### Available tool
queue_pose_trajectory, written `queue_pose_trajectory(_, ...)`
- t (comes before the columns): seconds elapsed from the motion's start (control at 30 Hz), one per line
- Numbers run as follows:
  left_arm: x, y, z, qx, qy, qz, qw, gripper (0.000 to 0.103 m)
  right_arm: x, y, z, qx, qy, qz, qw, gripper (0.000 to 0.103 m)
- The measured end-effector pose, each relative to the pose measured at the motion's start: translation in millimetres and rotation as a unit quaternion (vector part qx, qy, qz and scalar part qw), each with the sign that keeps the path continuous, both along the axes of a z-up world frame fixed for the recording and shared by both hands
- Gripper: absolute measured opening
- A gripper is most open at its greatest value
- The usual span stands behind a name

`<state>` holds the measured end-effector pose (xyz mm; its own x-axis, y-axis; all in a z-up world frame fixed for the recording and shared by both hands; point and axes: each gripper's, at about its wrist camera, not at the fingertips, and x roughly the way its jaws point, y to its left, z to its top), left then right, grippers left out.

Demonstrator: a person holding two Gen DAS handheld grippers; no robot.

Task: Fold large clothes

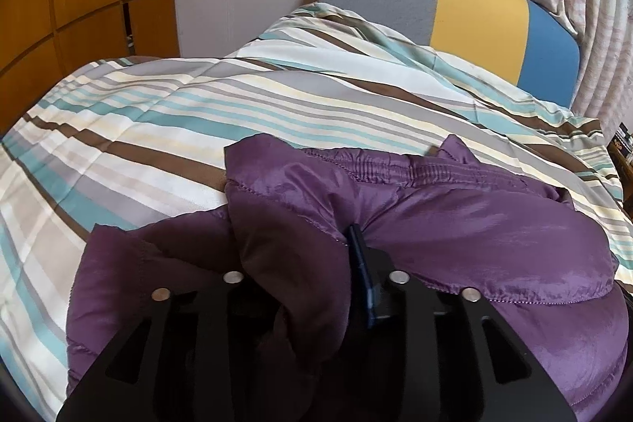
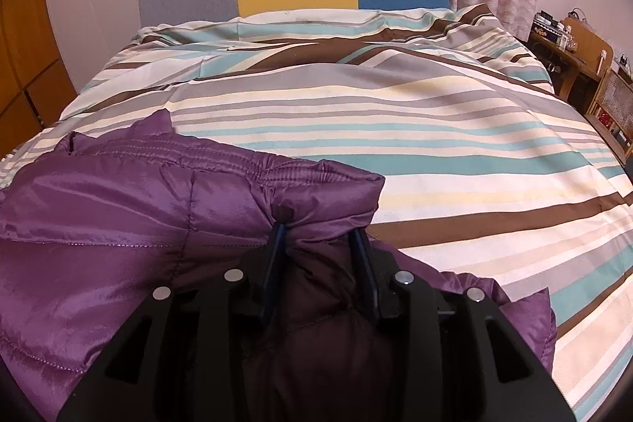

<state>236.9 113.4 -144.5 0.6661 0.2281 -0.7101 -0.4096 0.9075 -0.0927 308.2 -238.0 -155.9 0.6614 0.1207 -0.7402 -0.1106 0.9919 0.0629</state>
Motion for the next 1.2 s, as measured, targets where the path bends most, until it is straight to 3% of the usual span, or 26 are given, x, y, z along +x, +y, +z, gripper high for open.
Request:
queue_pose_trajectory(0.03,-0.9,-0.4,0.6,-0.001,-0.001,0.001,1.0,0.039,0.0,0.4,-0.3,-0.004,-0.001,-0.001,1.0,0.036)
queue_pose_trajectory(0.07,-2.1,0.0,1.4,-0.002,-0.003,0.003,1.0,0.047,-0.1,0.9,-0.2,-0.005,-0.001,-0.002,1.0,0.037)
queue_pose_trajectory(0.17,-6.0,-2.5,7.2,-0.002,-0.008,0.001,1.0,0.087,0.2,0.5,-0.5,-0.008,-0.002,-0.004,1.0,0.038)
queue_pose_trajectory(0.2,-9.3,-7.3,12.0,0.005,-0.009,-0.005,0.9999,0.089,0.3,0.4,-0.5,-0.008,-0.002,-0.005,1.0,0.039)
queue_pose_trajectory(0.3,-19.9,-23.1,27.0,0.034,-0.011,-0.022,0.9991,0.09,0.7,-0.9,-0.3,-0.006,-0.001,-0.007,1.0,0.041)
queue_pose_trajectory(0.5,-46.9,-80.7,62.2,0.095,-0.064,-0.057,0.9917,0.092,-0.7,-0.8,0.6,-0.006,-0.004,-0.011,1.0,0.042)
queue_pose_trajectory(0.67,-18.5,-109.2,63.6,0.129,-0.053,-0.088,0.9864,0.086,-1.4,-2.6,1.0,-0.003,-0.004,-0.014,1.0,0.045)
queue_pose_trajectory(0.77,0.4,-107.7,47.0,0.141,-0.036,-0.077,0.9864,0.086,-1.7,-2.6,1.3,-0.003,-0.004,-0.015,1.0,0.045)
queue_pose_trajectory(0.83,9.4,-101.1,24.1,0.129,-0.01,-0.077,0.9886,0.086,-2.0,-2.7,1.2,-0.002,-0.004,-0.015,1.0,0.046)
queue_pose_trajectory(0.93,15.4,-88.1,6.2,0.074,0.007,-0.084,0.9937,0.09,-3.4,-3.4,1.8,-0.001,-0.007,-0.016,1.0,0.048)
queue_pose_trajectory(1.2,19.7,-83.2,-4.3,0.052,0.009,-0.089,0.9947,0.093,-4.0,-2.0,2.6,-0.007,-0.008,-0.019,1.0,0.05)
